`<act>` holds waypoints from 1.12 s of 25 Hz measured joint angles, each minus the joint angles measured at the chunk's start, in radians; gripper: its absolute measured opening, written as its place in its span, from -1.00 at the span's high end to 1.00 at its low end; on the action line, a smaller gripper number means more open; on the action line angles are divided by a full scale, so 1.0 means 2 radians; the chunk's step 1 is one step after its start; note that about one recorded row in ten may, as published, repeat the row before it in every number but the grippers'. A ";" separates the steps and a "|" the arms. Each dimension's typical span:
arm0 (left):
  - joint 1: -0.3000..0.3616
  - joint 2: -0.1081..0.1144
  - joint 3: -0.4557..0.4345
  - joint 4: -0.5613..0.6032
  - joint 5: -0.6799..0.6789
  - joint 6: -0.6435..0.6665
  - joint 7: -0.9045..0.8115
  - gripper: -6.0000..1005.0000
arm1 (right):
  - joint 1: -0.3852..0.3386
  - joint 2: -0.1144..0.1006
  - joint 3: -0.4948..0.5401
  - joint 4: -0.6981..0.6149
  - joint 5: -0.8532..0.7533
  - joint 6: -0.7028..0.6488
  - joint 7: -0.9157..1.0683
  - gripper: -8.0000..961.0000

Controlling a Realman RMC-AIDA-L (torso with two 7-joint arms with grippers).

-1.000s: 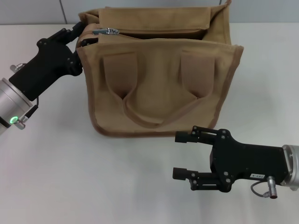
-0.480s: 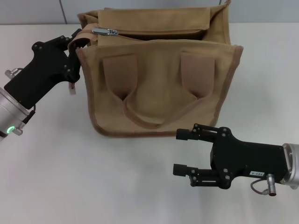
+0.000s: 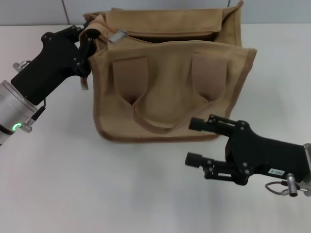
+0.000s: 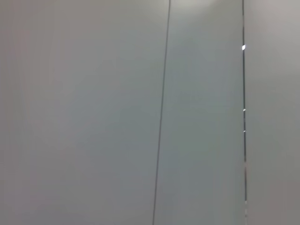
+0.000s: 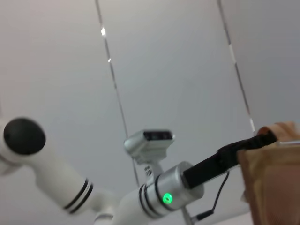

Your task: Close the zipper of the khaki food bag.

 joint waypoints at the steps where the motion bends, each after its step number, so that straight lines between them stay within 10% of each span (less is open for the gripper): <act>1: -0.002 0.000 0.001 -0.001 0.000 0.004 -0.001 0.93 | -0.001 0.000 0.003 0.000 0.006 -0.002 0.011 -0.59; 28: -0.059 0.000 -0.010 -0.062 0.000 0.069 0.000 0.90 | 0.074 -0.001 0.006 -0.058 0.154 -0.027 0.292 -0.49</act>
